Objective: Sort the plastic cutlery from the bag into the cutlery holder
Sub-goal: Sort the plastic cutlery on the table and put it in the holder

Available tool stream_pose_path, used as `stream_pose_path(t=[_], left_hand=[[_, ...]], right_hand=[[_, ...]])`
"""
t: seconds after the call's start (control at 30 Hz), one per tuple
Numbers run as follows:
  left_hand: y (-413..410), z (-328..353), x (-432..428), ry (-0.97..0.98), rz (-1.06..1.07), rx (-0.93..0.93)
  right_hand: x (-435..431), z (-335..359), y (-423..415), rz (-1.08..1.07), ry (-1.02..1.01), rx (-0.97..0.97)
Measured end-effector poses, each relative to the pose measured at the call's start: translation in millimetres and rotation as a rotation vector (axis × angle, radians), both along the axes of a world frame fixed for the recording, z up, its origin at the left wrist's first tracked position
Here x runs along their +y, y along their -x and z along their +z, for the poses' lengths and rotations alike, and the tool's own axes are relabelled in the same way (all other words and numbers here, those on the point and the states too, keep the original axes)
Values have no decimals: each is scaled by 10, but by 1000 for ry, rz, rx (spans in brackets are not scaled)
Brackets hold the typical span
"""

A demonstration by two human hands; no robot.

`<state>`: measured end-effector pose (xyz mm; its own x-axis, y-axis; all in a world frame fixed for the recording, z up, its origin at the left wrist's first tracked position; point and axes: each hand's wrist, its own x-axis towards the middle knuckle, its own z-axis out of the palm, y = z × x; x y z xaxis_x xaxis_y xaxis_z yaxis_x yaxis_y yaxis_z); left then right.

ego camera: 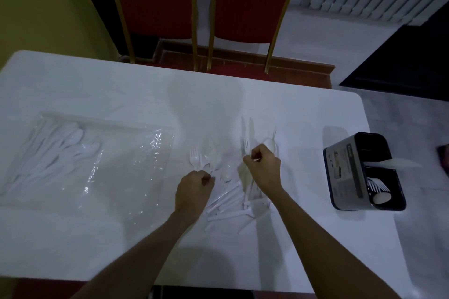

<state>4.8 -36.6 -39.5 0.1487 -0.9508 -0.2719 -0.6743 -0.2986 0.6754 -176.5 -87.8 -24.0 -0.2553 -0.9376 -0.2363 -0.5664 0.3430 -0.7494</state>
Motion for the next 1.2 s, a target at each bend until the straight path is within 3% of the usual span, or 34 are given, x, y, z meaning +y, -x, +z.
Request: stream_pose_path(t=[0.2,0.3,0.4,0.6,0.73,0.97,1.2], left_hand=[[32,75,-33,133,-39,100],[99,121,-56,161,-109,109],[102,120,-43,163,-133,100],[-106,-39,57,-38,-149,-109],[-10,-45,16,-31,-223,-148],[95,-92,86,90,-117,-171],[-70,-84,99,-63,-67,-119]], right_hand=[[-13,51,-42,86,-210,-357],[-18,38,-93,118,-266,-426],[-22,41,-82,60,-267,-398],[-11,73,82,-126,-220,-388],[9,-9,172,-160,-266,-337],[59,48,221,-148,-260,-395],[77,-8,230,-52,-316,-385]])
